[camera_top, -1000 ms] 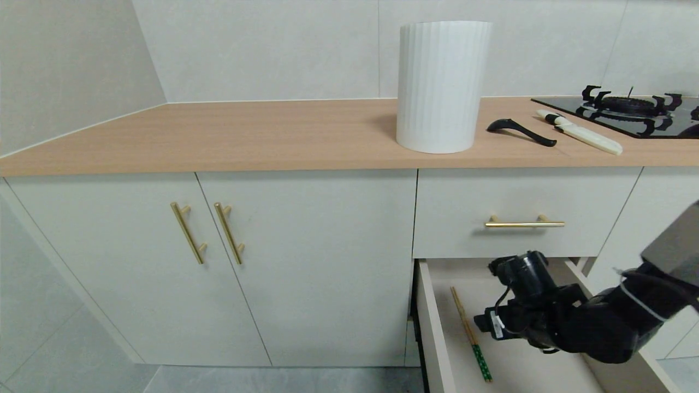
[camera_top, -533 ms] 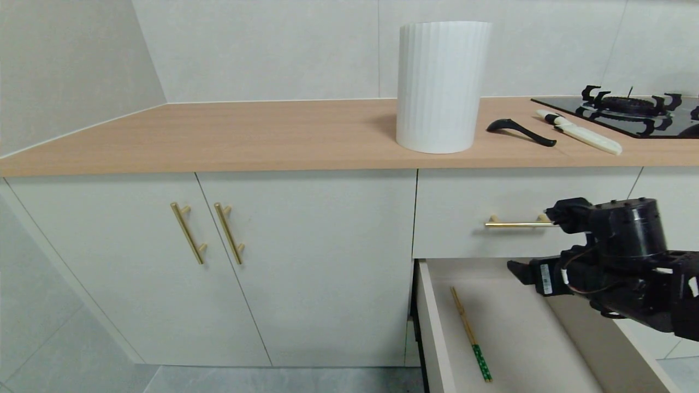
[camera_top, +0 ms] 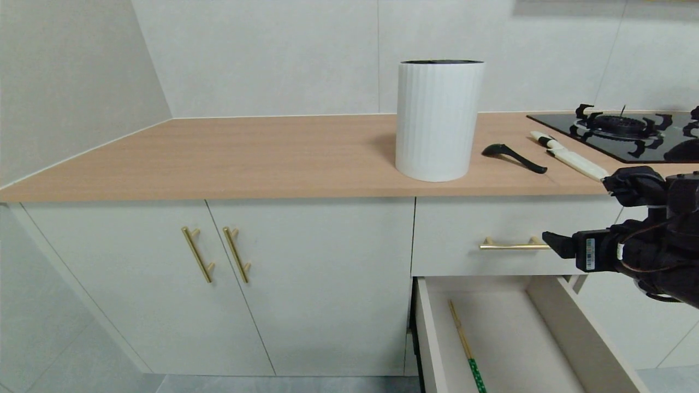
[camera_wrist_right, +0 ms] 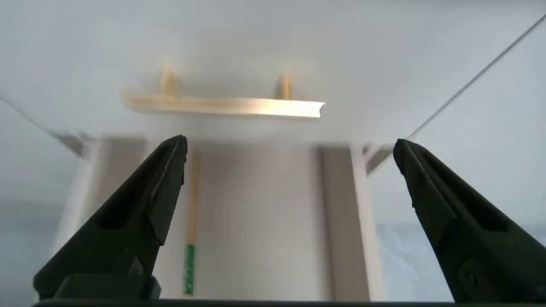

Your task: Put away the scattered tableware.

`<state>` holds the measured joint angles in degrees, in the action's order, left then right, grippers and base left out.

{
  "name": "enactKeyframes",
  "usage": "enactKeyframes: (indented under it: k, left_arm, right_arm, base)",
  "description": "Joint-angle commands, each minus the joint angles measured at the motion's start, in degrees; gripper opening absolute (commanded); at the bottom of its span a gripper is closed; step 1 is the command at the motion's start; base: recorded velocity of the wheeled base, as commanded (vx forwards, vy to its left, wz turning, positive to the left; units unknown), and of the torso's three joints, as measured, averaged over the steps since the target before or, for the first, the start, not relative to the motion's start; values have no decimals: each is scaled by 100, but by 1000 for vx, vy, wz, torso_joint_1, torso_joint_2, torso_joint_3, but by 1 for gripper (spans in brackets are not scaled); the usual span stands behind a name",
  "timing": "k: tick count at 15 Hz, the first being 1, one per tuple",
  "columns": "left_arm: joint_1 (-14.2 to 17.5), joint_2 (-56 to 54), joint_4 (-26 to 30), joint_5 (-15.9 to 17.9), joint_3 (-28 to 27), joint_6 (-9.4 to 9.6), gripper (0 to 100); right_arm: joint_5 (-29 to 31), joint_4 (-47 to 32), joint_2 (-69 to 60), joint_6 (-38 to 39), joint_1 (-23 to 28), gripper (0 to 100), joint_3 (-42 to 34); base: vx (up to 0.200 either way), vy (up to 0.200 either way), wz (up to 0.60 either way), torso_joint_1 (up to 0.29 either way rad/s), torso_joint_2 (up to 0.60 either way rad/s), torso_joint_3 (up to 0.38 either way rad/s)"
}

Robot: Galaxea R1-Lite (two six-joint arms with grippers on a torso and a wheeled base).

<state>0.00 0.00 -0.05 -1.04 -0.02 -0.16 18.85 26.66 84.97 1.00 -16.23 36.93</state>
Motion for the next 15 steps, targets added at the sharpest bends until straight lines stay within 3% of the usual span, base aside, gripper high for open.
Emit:
enactKeyframes:
  k: [1,10,15]
  left_arm:
    - [0,9,5,-2,2,-2,100]
    - [0,9,5,-2,2,-2,100]
    - [0,9,5,-2,2,-2,100]
  right_arm:
    - [-4,-3,-42,-3,14,100,-1]
    - [-48,15,81,-118,14,100,69]
    - [-241,15,336,-100,102,100,298]
  base:
    - [0,0,0,163,-500,-290]
    - [0,0,0,186,-465,-278]
    - [0,0,0,37,-84,-49]
